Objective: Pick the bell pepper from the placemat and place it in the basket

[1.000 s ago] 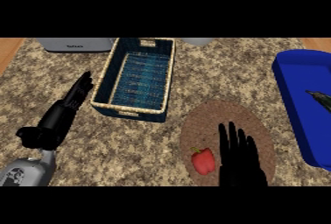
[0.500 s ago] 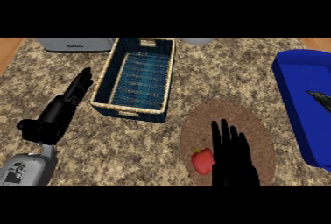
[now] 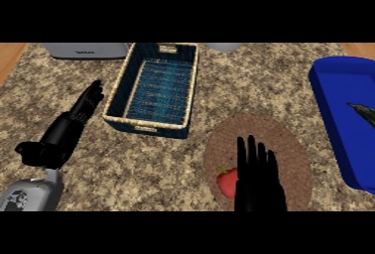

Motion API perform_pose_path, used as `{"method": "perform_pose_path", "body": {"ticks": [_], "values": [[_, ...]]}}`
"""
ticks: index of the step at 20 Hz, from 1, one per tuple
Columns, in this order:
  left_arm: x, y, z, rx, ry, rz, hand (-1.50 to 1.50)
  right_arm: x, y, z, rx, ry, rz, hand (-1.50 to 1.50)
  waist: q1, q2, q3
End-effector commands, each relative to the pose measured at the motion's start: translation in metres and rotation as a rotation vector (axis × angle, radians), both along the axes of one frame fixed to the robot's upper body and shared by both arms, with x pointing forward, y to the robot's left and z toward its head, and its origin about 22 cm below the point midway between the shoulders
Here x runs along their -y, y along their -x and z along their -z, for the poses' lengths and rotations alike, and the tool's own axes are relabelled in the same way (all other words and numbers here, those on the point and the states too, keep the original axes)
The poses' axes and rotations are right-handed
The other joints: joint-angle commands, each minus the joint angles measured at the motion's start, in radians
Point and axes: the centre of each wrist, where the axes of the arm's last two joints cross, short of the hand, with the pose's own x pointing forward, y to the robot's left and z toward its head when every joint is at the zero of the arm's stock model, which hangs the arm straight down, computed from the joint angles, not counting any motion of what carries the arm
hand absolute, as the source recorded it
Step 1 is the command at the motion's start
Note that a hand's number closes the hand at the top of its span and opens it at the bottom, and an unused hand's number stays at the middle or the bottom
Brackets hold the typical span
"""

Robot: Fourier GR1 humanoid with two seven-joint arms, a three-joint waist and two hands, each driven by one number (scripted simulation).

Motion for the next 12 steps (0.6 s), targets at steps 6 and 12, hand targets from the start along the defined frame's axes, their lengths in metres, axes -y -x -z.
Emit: {"method": "perform_pose_path", "body": {"ticks": [6, 12], "values": [[-0.001, -0.007, -0.008, -0.006, -0.019, 0.002, 0.0, 0.009, -0.022, 0.028, -0.043, 0.017, 0.034, -1.5, 0.0, 0.0, 0.0], [-0.005, 0.004, 0.002, -0.013, 0.008, 0.004, 0.0, 0.004, -0.02, 0.041, -0.084, 0.038, 0.082, -1.5, 0.001, 0.0, 0.0]]}}
